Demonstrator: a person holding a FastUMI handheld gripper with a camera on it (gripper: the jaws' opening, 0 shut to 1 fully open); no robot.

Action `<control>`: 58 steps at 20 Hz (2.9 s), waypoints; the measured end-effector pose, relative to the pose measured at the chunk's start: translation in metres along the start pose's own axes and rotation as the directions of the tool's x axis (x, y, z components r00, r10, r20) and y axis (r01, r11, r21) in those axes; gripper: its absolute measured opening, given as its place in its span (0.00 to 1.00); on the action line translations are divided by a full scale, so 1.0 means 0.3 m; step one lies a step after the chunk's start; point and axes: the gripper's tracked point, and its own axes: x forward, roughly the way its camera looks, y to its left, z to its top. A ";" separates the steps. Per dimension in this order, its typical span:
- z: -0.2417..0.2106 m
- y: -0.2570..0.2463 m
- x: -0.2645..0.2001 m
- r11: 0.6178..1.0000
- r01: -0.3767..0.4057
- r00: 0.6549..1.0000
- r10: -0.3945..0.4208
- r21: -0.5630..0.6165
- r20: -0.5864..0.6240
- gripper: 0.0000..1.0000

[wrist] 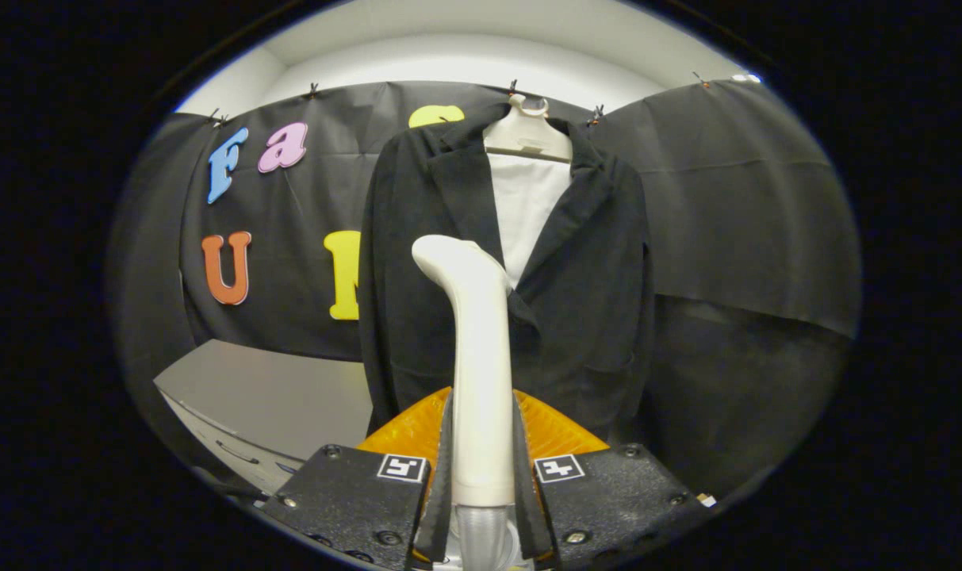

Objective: Iron the clothes twice with a garment steamer, once on the left side and once on the right side.

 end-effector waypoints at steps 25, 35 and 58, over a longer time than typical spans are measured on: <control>-0.488 -0.011 0.031 1.000 0.021 0.966 -0.020 0.002 -0.257 0.36; -0.679 0.012 0.028 1.000 0.005 0.933 -0.011 -0.018 -0.360 0.37; 0.215 -0.457 -0.109 0.974 0.107 0.990 -0.123 0.200 0.069 0.36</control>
